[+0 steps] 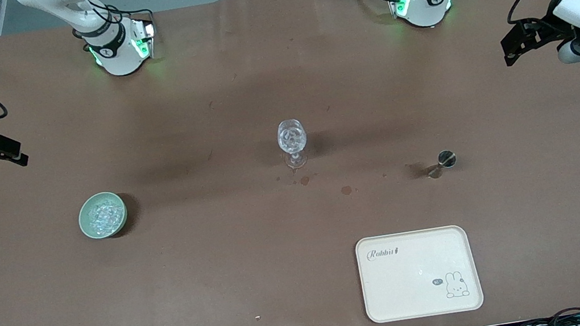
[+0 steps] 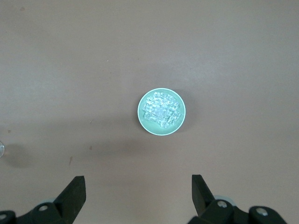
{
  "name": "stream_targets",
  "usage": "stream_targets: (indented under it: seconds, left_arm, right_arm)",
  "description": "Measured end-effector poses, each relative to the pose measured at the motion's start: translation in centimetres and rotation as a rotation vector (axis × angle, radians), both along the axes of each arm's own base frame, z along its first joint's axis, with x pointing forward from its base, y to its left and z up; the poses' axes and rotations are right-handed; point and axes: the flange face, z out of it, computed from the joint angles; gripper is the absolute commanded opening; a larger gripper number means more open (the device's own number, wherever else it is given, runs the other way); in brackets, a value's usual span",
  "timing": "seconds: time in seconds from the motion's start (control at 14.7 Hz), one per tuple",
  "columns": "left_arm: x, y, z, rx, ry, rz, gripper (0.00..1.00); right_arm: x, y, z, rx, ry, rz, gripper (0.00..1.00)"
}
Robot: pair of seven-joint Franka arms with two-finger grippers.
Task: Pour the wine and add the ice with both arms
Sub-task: 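Move the right gripper toward the ice bowl while the left gripper reaches the jigger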
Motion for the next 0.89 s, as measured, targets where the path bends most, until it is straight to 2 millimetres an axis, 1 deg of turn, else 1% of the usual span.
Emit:
stream_targets:
  seconds: [0.34,0.48,0.61,0.68,0.82,0.89]
  left_arm:
    - [0.1,0.4,0.1,-0.001,-0.003,0.007,1.00]
    - [0.7,0.8,-0.3,-0.003,0.004,-0.011,1.00]
    - [2.2,1.1,-1.4,-0.007,0.022,-0.036,1.00]
    - [2.9,1.2,-2.2,-0.012,0.036,-0.031,1.00]
    - [4.5,1.2,-4.7,-0.021,0.073,0.025,1.00]
    - [5.3,1.2,-6.0,-0.022,0.083,0.084,1.00]
  right_arm:
    - [0.0,0.0,0.0,0.000,0.000,0.000,1.00]
    - [0.0,0.0,0.0,0.000,0.000,0.000,1.00]
    - [0.0,0.0,0.0,0.000,-0.001,0.000,1.00]
    - [0.0,0.0,0.0,0.000,-0.002,0.000,1.00]
    - [0.1,0.0,0.1,-0.001,-0.009,0.000,1.00]
    - [0.3,0.0,0.0,-0.001,-0.018,-0.001,1.00]
